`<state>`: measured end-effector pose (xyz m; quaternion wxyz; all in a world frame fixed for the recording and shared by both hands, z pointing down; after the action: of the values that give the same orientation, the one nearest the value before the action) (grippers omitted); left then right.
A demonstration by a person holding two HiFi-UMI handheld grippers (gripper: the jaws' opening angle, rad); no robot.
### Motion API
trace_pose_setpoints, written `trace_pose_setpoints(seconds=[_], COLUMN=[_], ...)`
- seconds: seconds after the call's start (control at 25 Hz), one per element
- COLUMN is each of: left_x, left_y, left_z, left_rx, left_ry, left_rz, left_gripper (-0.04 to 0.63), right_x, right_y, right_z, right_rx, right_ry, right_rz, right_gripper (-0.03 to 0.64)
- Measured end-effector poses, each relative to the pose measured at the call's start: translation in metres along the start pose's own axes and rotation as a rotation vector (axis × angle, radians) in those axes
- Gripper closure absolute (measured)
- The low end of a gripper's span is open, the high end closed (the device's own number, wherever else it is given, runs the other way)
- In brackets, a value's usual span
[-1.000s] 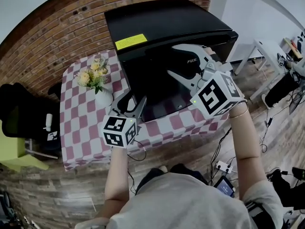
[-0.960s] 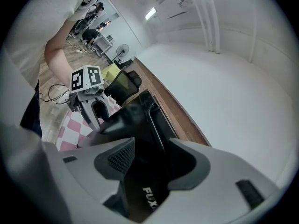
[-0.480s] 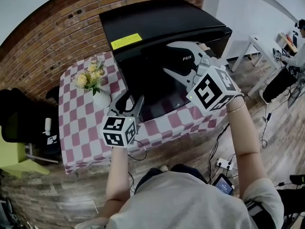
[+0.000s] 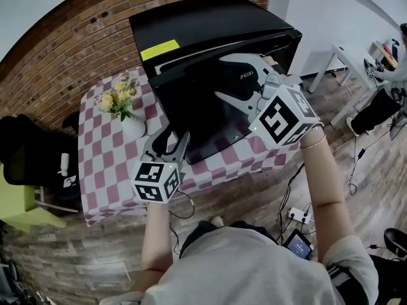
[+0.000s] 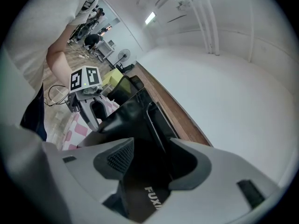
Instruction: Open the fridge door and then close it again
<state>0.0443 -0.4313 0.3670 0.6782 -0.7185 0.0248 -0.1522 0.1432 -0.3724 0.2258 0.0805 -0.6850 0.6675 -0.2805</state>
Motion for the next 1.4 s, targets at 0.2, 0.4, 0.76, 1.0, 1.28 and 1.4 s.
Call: trace_pose_setpoints(seconds=[0.2,0.4,0.76,1.0,1.28,1.4], left_x=[-0.014,-0.028,-0.052,-0.064,-0.072,-0.073], left_y=[-0.004,-0.007,-0.014,-0.017,-0.022,-0.021], left_z=[0.018,0.044,0.101,0.136,0.179,0.196], left_rx=[-0.024,-0.029,-0.032,-0.028,-0.017,-0.003], left_ry=[-0.005,0.008,-0.002,-0.021,-0.031,-0.046], left_rz=[0.013,0.003,-0.007,-0.011,-0.004,-0.005], left_gripper=[0.416,0.424,0.433,0.433,0.433,0.433], right_x=[-0.018,-0.052,-0.106,-0.132,-0.164,-0.175], right_y=[0.002,0.002,-0.002,-0.009,-0.013,-0.009], right_z=[-0.005,-0.010,-0.039,-0.076,-0.120,-0.130], right_rx=[0.028,0.176,0.392,0.506,0.599,0.610], right_ry=[-0.021,-0.092,-0.118,-0.075,-0.030,-0.015], right_rz=[-0.007,0.041,0.134,0.164,0.189,0.197], right_gripper=[0.383,0.374,0.390,0.403,0.402,0.400])
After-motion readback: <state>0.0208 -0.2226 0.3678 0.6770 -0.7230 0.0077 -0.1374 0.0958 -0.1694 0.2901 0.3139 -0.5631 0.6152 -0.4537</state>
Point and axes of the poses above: the fingertips, and each gripper's own axes: x forward along the fingers, z to its right, y out of its top, the point moved 2 cm from there along -x, backward along the fingers, and after that the axes turned 1 degree about -z, right-handed, at the moved point
